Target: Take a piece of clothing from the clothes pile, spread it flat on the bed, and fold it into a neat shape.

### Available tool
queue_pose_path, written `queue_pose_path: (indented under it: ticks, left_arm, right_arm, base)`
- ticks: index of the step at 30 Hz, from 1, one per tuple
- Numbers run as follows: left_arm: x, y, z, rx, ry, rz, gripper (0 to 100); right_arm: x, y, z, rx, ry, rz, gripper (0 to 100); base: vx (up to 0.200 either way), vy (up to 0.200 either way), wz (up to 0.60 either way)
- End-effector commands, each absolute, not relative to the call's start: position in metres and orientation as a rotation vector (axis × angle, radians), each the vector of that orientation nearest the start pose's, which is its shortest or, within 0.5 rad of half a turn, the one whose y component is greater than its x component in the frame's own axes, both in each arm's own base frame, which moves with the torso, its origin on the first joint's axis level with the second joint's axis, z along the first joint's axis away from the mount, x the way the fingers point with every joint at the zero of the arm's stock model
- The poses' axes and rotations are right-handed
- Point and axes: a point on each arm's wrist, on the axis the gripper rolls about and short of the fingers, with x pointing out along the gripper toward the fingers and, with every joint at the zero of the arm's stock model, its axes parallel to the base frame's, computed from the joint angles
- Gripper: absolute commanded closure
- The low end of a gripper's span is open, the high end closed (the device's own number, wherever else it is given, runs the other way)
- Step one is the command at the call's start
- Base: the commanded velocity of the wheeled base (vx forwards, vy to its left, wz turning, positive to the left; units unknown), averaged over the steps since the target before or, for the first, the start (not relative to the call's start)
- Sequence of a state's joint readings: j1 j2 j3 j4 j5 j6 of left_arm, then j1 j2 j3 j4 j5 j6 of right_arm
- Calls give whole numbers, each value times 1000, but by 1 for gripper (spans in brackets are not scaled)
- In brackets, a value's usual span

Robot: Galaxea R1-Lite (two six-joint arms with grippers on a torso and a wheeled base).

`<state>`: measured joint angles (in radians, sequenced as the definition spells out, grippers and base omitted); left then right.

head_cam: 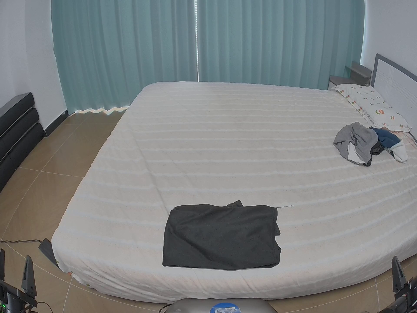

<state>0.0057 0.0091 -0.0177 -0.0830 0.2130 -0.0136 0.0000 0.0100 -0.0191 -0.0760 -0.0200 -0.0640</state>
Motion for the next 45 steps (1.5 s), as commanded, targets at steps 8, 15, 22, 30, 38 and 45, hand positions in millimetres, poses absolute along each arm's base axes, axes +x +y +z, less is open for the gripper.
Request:
queue_pose_path:
  ticks: [8, 15, 22, 30, 38, 45]
  left_arm:
    - [-23, 1, 83, -44, -64, 40, 0]
    - [-23, 1, 82, -44, -61, 36, 0]
    - [-23, 3, 83, 6, -65, 158, 0]
    - [-23, 0, 82, -13, -55, 30, 0]
    - [-23, 2, 82, -35, -62, 111, 0]
    - [-23, 2, 82, -16, -59, 78, 0]
  right_arm:
    - [-23, -1, 83, 5, -71, -23, 0]
    - [-23, -1, 83, 24, -71, -38, 0]
    - [-23, -1, 83, -9, -70, -48, 0]
    - [-24, -1, 76, 7, 20, -35, 0]
    - [-23, -1, 76, 12, 0, -35, 0]
    - [-23, -1, 76, 8, -3, -32, 0]
  base:
    - [0, 0, 0]
    - [0, 0, 0]
    - [0, 0, 0]
    - [0, 0, 0]
    - [0, 0, 0]
    - [0, 0, 0]
